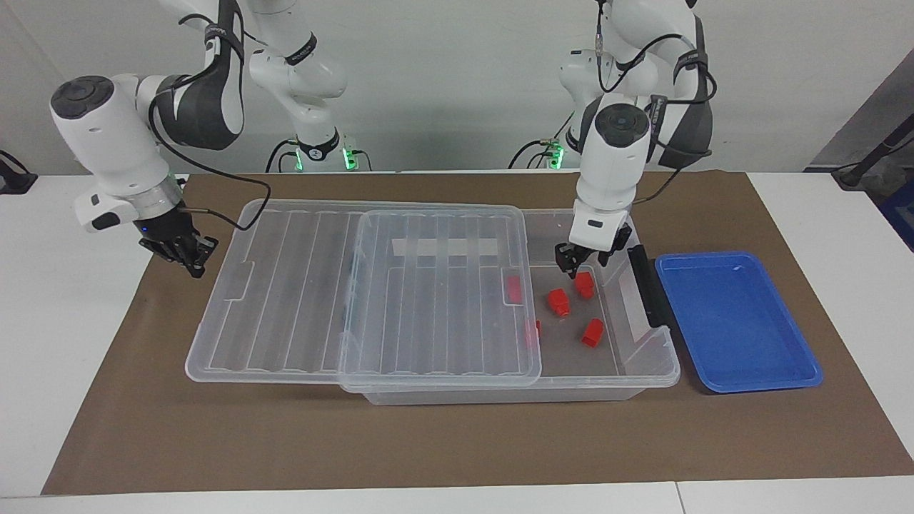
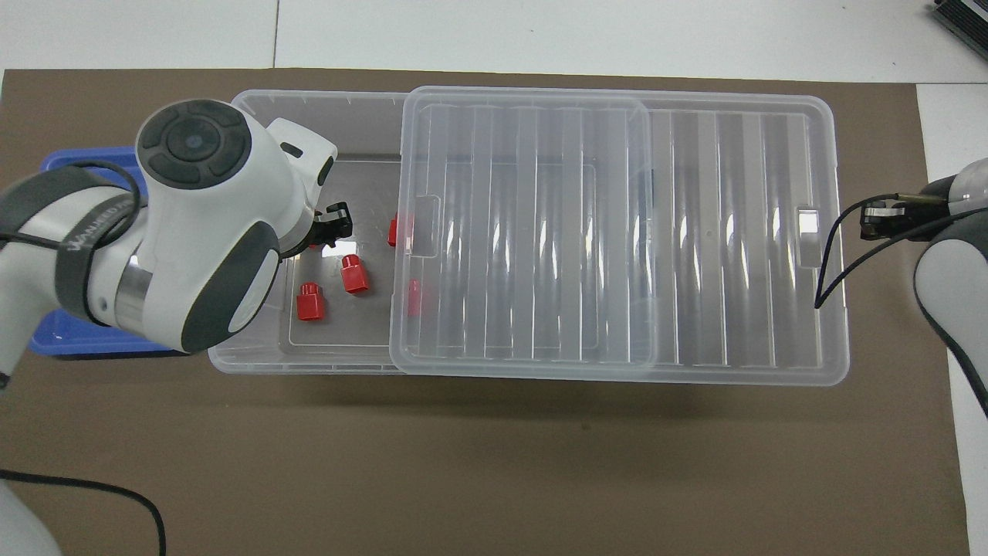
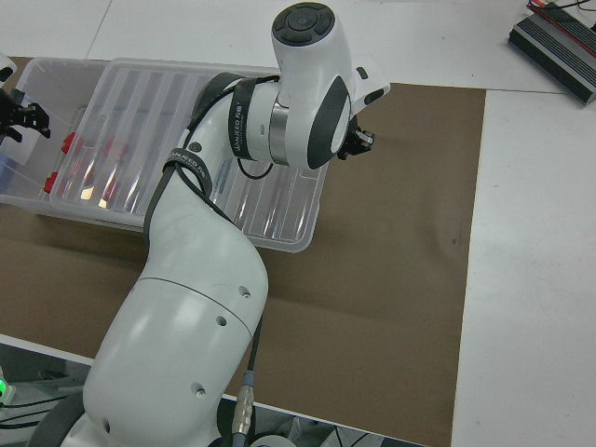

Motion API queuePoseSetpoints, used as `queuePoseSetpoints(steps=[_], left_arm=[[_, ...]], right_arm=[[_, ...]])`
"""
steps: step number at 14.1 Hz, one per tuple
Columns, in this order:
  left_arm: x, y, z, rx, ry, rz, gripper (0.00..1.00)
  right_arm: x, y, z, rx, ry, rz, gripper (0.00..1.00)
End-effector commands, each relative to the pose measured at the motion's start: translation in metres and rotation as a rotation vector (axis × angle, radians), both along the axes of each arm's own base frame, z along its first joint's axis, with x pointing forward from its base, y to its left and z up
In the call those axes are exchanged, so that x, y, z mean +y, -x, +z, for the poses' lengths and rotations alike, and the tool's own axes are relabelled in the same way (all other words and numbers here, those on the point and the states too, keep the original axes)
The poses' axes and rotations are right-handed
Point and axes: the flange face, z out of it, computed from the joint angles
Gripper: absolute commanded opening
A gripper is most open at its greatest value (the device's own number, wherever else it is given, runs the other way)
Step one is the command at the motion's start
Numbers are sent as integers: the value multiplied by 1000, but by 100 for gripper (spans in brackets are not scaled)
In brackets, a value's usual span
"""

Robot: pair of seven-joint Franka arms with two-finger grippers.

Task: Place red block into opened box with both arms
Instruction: 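Withdraw the left gripper to the tray while the right gripper reaches the lid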

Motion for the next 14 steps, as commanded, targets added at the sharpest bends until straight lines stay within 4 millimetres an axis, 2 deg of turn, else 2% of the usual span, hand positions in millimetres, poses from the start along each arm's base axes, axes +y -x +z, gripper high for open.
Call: queuePoseSetpoints(steps=[1,4,5,7,8,9,10,12,14], left_arm=[[33,-6,54,59,-29,-72,71],[134,-19,89,82,55,-80,70],[167,-21,95,79,61,-109,70],[215,-17,110,60,62,-134,70],[227,-12,123,32,62,-128,72],[227,-8,129,18,55,-144,93],[235,-10,131,-1,53,-150,100],[240,-9,134,-16,58,-145,100],[250,-2,128,-4,57,-123,100]], right_arm=[[-3,0,-10,-9,-18,15,0],[1,-2,-16,0,-22,22,0],[4,-2,-16,1,-21,29,0],[8,-3,-17,3,-22,36,0],[10,-3,-16,1,-22,38,0],[14,-3,-16,1,-23,44,0],[24,-4,-16,1,-23,60,0],[32,-5,-17,4,-24,74,0],[46,-6,-16,5,-24,96,0]])
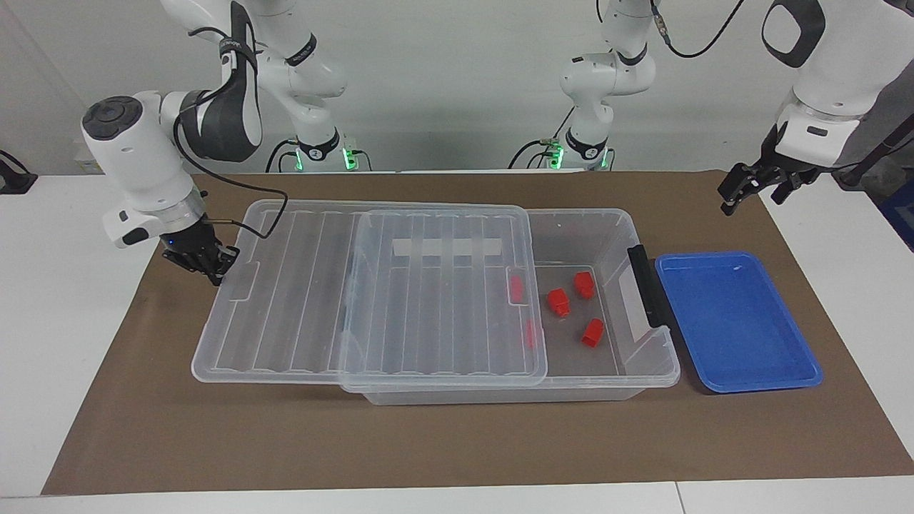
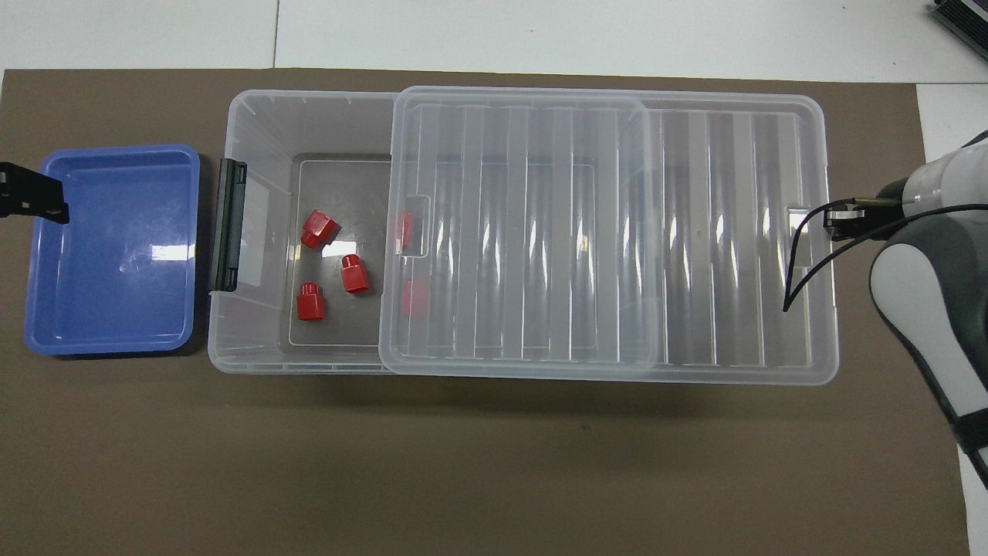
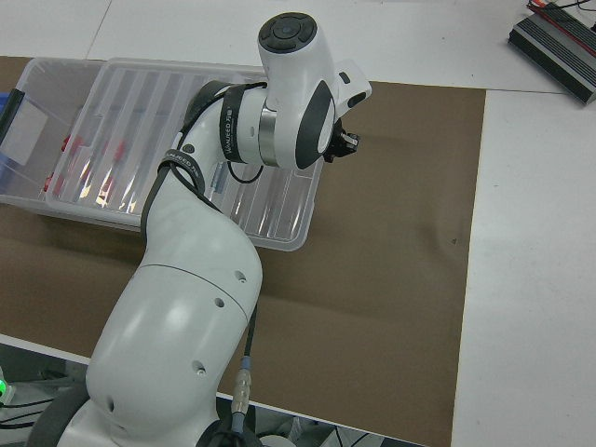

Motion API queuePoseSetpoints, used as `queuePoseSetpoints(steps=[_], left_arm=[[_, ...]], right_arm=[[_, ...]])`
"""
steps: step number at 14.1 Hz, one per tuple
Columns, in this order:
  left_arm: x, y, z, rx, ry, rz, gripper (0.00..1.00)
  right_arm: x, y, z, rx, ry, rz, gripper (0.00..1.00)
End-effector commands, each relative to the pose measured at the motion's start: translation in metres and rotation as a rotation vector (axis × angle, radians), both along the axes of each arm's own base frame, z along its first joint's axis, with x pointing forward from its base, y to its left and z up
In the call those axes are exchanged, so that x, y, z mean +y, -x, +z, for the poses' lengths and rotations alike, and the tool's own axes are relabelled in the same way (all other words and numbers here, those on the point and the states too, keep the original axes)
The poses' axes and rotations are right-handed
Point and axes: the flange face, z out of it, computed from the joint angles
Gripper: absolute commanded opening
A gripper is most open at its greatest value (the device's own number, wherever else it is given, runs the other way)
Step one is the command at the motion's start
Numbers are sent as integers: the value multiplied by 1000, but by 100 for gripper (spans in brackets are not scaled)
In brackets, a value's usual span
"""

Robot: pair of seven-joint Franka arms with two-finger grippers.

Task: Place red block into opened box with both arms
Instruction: 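Push the clear lid back over the box with the right gripper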

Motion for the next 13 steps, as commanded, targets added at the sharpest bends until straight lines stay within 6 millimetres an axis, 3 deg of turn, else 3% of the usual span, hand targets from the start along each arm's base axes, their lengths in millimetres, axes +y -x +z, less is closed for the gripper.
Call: queuePoseSetpoints(steps=[1,6,10,13], left_arm=[[16,11,-6,6,12,16,100],[13,13,-6,9,11,9,100],[12,21,9,6,77,19,100],[2,11,2,29,99,7,100]], right_arm=[[16,0,-3,-4,-20,39,0],[67,-2,-3,-9,-21,115,0],[108,0,-9,4,-24,184,0],[136,4,-9,1,-25,231,0]])
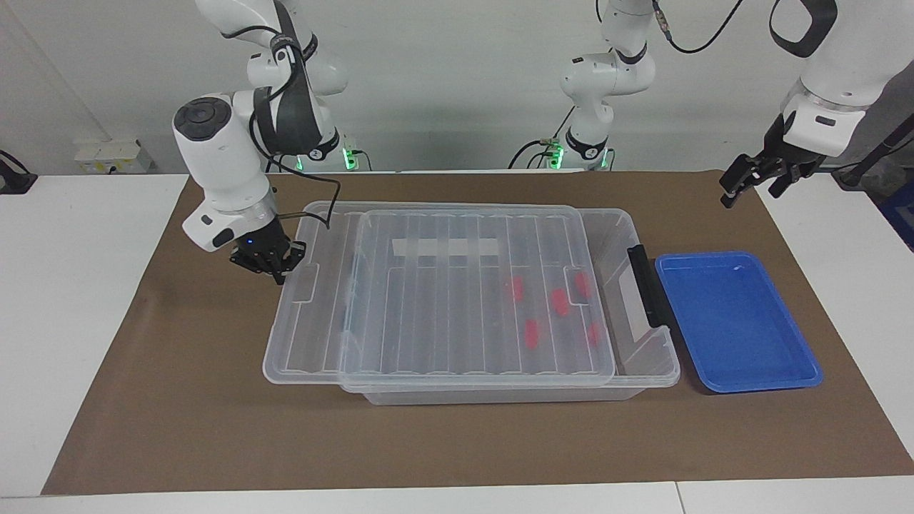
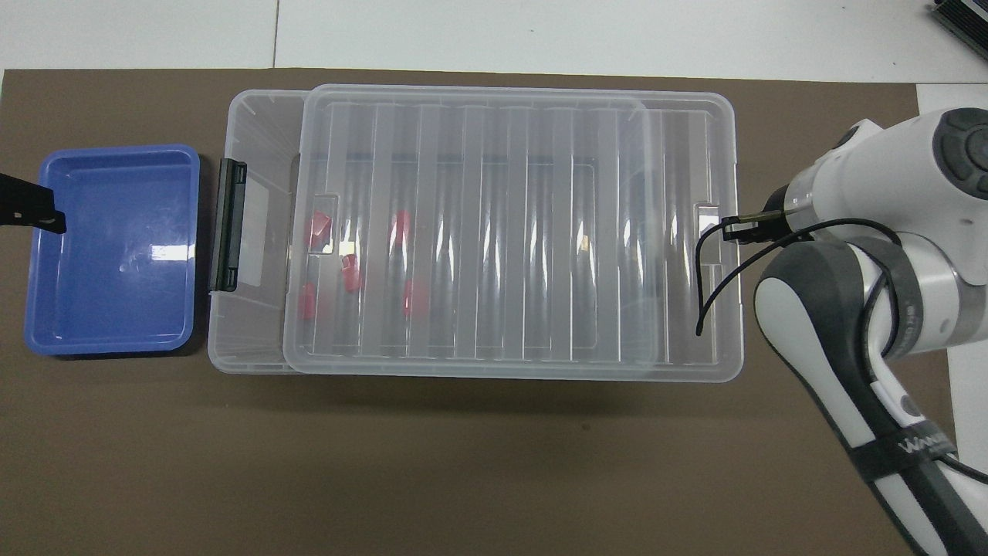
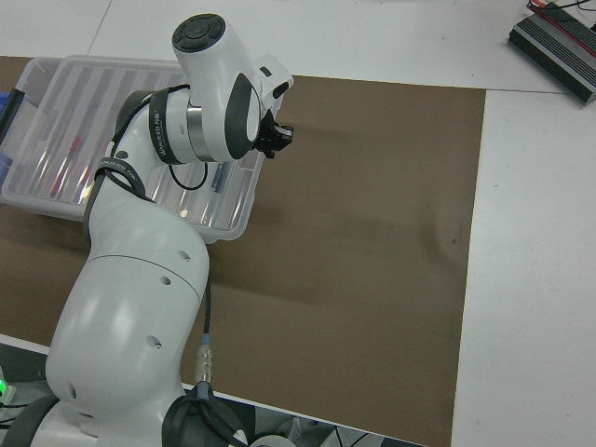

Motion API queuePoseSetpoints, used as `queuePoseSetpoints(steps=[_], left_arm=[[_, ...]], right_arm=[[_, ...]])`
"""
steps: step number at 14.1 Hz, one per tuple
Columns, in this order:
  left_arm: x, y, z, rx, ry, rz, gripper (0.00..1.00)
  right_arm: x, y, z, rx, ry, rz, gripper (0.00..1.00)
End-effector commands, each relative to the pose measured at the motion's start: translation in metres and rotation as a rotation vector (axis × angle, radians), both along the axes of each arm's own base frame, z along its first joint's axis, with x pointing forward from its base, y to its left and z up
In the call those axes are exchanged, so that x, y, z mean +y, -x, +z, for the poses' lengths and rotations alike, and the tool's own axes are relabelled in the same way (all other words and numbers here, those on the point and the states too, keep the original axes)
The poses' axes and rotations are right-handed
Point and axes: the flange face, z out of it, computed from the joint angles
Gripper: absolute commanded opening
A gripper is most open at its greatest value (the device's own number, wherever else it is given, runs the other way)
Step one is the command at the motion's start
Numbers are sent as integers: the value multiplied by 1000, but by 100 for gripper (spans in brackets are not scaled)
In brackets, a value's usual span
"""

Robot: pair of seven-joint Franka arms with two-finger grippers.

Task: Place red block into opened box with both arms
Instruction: 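Push the clear lid back over the box with the right gripper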

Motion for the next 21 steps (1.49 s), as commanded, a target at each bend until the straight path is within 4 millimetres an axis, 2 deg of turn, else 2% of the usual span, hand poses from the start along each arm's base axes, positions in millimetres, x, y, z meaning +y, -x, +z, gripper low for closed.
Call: queuePoseSetpoints(steps=[1,2,4,6,7,8,11,14,21], left_arm=[[-10,-2,-3,11,15,-27,100],[-16,0,-2,11,13,-39,100],[-19,4,-11,30,11,-47,100],[-37,3,-10,4,-29,-86,100],[-38,2,-8,-6,-33,-91,100],[-35,1,-8,-3,-31,-88,100],[-38,-2,-5,-54,-31,-92,100],[-38,-1,-5,-46,-31,-89,100],[-23,0,-4,-49,-32,-60,100]], right_arm=[[25,3,-3,-6,-26,45,0],[36,4,-3,-5,-46,52,0],[41,5,-2,-3,-62,54,0],[49,6,-2,-9,-64,77,0],[61,8,-1,-20,-66,95,0],[65,8,0,-23,-67,101,0],[66,8,0,-25,-67,104,0],[76,11,1,-26,-67,121,0],[76,13,4,-18,-68,109,0]])
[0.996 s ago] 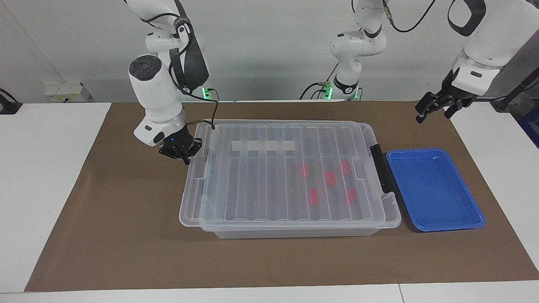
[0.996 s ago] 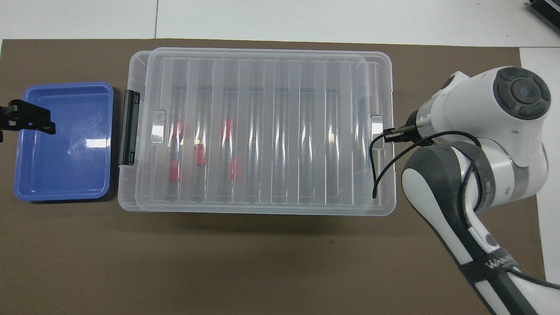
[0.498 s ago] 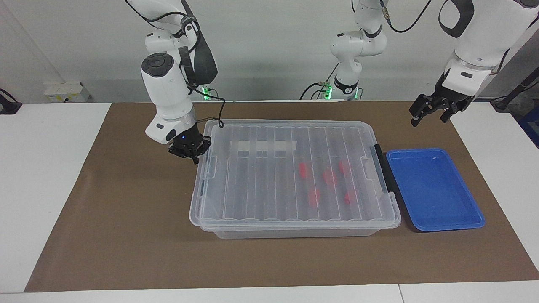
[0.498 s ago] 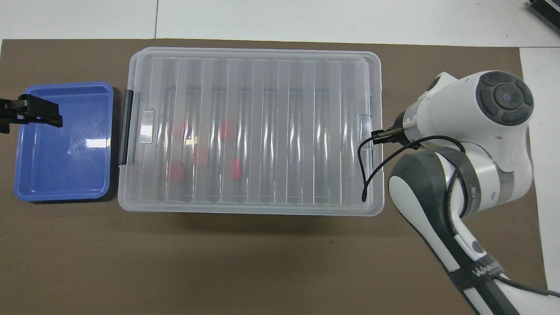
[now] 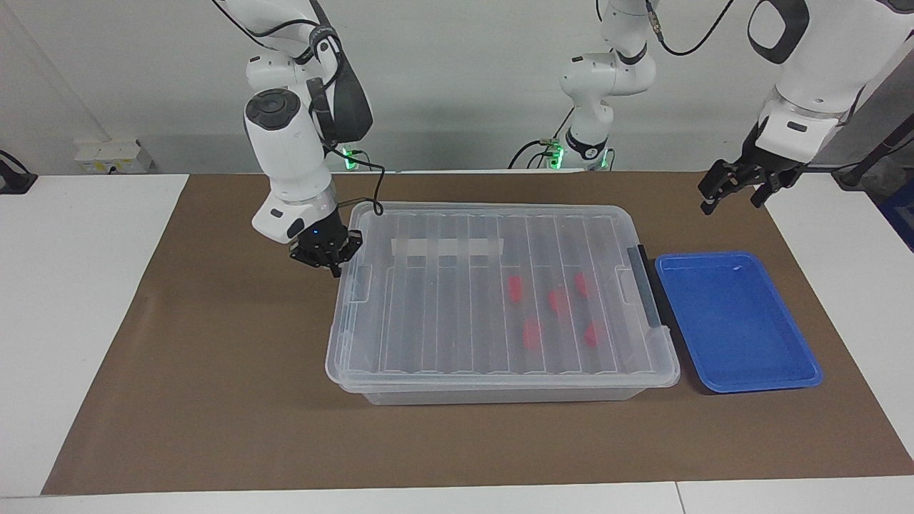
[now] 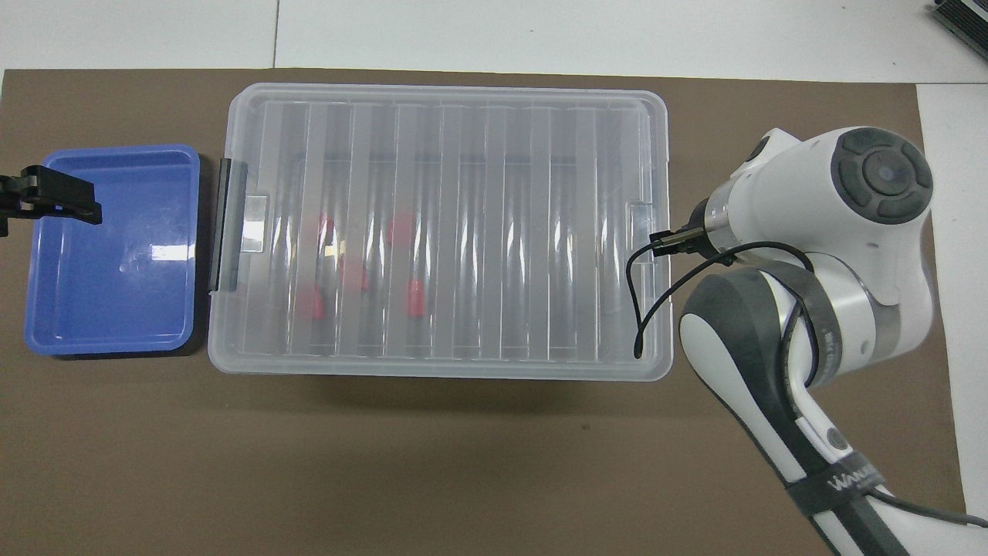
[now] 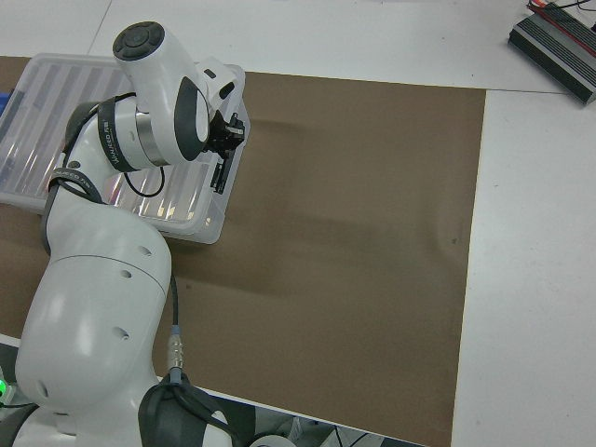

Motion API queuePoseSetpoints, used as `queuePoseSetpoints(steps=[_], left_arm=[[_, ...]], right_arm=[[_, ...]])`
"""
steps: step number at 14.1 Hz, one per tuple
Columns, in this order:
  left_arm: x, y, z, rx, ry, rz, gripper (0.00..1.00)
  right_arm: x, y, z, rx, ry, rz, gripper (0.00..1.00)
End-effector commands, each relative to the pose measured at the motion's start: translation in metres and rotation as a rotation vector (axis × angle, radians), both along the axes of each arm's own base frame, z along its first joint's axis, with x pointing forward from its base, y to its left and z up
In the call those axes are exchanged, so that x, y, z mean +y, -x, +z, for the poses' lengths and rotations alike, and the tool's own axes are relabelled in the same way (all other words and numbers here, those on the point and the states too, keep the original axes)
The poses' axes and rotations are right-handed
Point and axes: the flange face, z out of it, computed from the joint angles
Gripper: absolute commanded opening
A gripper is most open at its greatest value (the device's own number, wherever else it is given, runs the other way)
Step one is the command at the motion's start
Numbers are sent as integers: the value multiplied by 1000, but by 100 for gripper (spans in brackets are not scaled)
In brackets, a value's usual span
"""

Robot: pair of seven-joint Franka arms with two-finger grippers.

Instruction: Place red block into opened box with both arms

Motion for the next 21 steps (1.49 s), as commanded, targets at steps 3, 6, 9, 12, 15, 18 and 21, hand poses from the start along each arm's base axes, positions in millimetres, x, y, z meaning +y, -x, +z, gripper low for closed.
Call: queuePoseSetpoints(steps=[3,6,9,12,15,18,21], left_arm=[[2,7,1,-17,-18,-8,100],[3,7,2,-18,-17,-7,100],[3,7,2,-18,-17,-7,100],[3,7,1,-17,-18,-7,100],[3,7,2,-18,-17,-7,100],[3,7,1,-17,-18,-7,100],[3,7,1,-17,-18,-7,100]], right_arm=[[-9,5,12,3,-28,-57,0],[-32,10,23,15,-15,-165,0],[-66,17,32,17,-9,-244,0],[-92,24,53,6,-8,-300,97],[-112,31,75,31,-1,-347,100],[-128,30,108,43,2,-370,100],[-133,24,144,58,10,-375,100]])
